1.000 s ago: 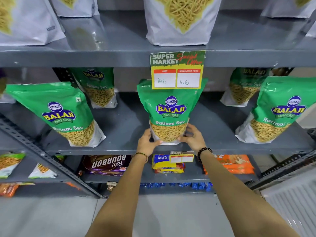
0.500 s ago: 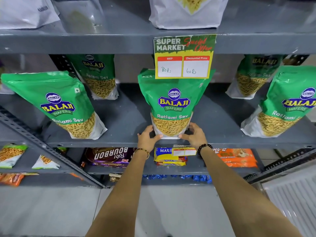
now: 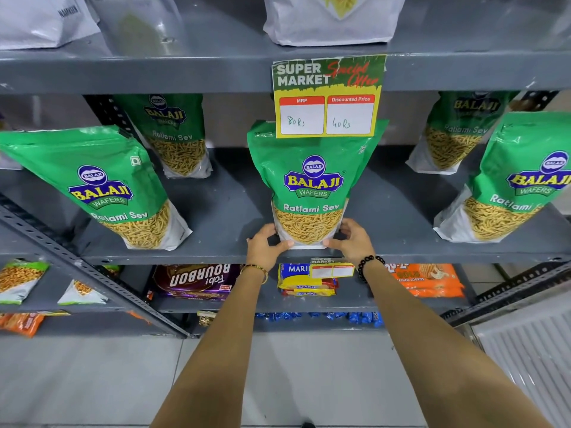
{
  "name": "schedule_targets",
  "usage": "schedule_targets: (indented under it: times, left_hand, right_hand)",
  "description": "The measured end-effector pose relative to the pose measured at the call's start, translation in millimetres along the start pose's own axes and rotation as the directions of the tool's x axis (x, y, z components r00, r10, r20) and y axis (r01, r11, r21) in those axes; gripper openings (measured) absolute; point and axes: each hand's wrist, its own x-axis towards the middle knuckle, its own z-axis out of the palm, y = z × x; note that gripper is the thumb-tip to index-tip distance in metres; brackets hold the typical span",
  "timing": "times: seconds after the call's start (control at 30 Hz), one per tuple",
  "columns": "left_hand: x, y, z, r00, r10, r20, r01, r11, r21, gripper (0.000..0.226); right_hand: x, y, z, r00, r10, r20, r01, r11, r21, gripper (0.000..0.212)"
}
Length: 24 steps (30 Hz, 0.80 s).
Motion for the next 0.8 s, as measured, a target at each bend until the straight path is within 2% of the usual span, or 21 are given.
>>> schedule_targets:
  times: [0.57,0.7,0.8]
  left_hand:
    - [-2.8,4.1,0.5,1.000,-0.016,0.005,0.016,1.000,-0.004,0.044]
    - [-5.1,4.6,-2.1,1.000,0.004,0.028,-0.005,1.000,0.028,0.052]
    - [-5.7,1.9,-5.7,0.999,-0.026,0.036,0.024,0.998,0.057,0.069]
  right_hand:
    - [-0.6,0.1,0.1,1.000,0.009,0.001,-0.009,0.999,0.032,0.049]
    - [-3.4,-0.7,-0.7,1.000,0.001,0.013,-0.001,0.999,0.045,0.049]
    - [-3.0,2.3,-1.0,1.000,-0.007,0.021,0.006,0.999,0.052,0.052]
